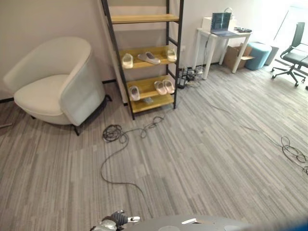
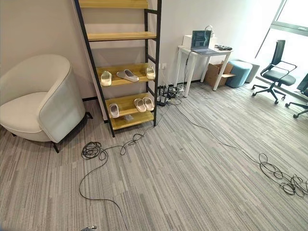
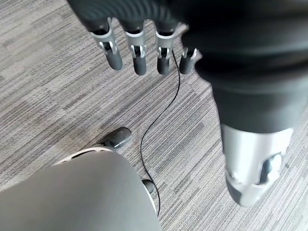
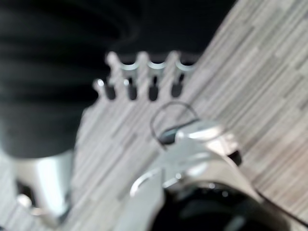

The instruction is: Arrange the slippers neatly on the shoe rack.

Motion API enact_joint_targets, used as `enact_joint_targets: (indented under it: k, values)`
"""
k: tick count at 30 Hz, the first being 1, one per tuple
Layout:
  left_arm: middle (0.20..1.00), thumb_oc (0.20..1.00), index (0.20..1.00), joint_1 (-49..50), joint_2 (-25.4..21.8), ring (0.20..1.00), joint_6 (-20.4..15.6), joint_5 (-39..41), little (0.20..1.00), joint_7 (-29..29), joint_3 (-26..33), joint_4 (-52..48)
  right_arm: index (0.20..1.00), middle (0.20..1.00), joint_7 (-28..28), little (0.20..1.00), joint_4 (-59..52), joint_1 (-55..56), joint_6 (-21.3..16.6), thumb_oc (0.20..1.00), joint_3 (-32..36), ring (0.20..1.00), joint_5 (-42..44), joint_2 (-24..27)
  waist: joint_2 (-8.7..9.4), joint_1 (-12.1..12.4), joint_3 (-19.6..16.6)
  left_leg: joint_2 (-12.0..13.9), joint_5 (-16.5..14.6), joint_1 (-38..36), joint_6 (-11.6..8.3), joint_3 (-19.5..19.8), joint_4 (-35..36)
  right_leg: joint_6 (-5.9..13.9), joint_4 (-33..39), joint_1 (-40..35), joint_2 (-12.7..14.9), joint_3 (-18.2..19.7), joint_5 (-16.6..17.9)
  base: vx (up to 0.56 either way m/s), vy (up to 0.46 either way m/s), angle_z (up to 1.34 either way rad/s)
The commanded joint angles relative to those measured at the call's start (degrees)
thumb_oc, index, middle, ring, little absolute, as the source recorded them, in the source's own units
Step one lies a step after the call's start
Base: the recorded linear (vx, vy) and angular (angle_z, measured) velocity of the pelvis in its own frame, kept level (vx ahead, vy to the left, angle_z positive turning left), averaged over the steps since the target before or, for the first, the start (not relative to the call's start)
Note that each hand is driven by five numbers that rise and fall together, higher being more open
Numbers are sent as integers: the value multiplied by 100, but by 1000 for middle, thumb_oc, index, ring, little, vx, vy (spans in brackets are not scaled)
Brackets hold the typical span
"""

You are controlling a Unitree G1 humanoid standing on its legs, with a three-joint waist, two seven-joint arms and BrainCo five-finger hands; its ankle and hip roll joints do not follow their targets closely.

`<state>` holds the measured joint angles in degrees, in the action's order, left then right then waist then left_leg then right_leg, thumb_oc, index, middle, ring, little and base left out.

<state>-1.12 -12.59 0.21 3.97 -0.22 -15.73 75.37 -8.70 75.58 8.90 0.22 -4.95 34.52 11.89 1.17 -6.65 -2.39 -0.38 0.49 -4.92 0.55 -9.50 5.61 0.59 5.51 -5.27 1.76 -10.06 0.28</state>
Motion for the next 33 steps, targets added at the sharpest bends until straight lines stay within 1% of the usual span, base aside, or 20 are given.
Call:
enact_joint_targets:
  k: [1, 5, 8, 20, 28, 29, 33]
  values:
    - [1000, 1000, 1000, -457, 246, 1000, -169, 146, 1000, -37, 1, 90, 1000, 1000, 12, 1000, 172, -444, -139, 1000, 78, 1000, -29, 100, -329, -13, 473, 262, -363, -431, -334, -65, -61, 455, -74, -239, 101, -163, -379, 0, 0, 0]
    - [1000, 1000, 1000, -433, 248, 1000, -211, 393, 1000, -194, 99, 23, 1000, 1000, 14, 1000, 147, -417, -177, 1000, 48, 1000, -21, 60, -312, 6, 481, 262, -350, -412, -345, -44, -61, 452, -62, -232, 99, -184, -369, 0, 0, 0]
    - [1000, 1000, 1000, -415, 255, 1000, -214, 355, 1000, -291, 78, 55, 1000, 1000, 5, 1000, 179, -405, -177, 1000, 1, 1000, -68, 33, -301, 3, 481, 265, -359, -417, -346, -52, -61, 451, -52, -240, 97, -175, -370, 0, 0, 0]
    - [1000, 1000, 1000, -409, 248, 1000, -183, 266, 1000, -253, 69, 99, 1000, 1000, 43, 1000, 226, -359, -152, 1000, -94, 1000, -205, -16, -294, -24, 489, 286, -386, -457, -355, -78, -61, 444, -51, -263, 78, -151, -392, 1, -3, 0]
    - [1000, 1000, 1000, -444, 279, 1000, -233, 227, 1000, -171, -28, 32, 1000, 1000, 120, 1000, 261, -372, -172, 1000, -121, 1000, -249, -36, -305, -35, 493, 305, -372, -454, -365, -92, -61, 434, -51, -253, 57, -143, -401, 0, 0, 0]
    - [1000, 1000, 1000, -448, 257, 1000, -246, 137, 1000, -115, -95, 24, 1000, 1000, 189, 1000, 257, -423, -216, 1000, -151, 1000, -111, -33, -303, -6, 484, 312, -369, -454, -375, -74, -61, 430, -51, -258, 55, -165, -408, 0, 0, 0]
    - [1000, 1000, 1000, -392, 278, 1000, -243, 41, 1000, -82, -128, 11, 1000, 1000, 137, 1000, 181, -425, -182, 1000, -173, 1000, -97, -15, -278, 41, 467, 328, -370, -454, -382, -35, -61, 425, -51, -264, 45, -193, -432, 15, -31, 1]
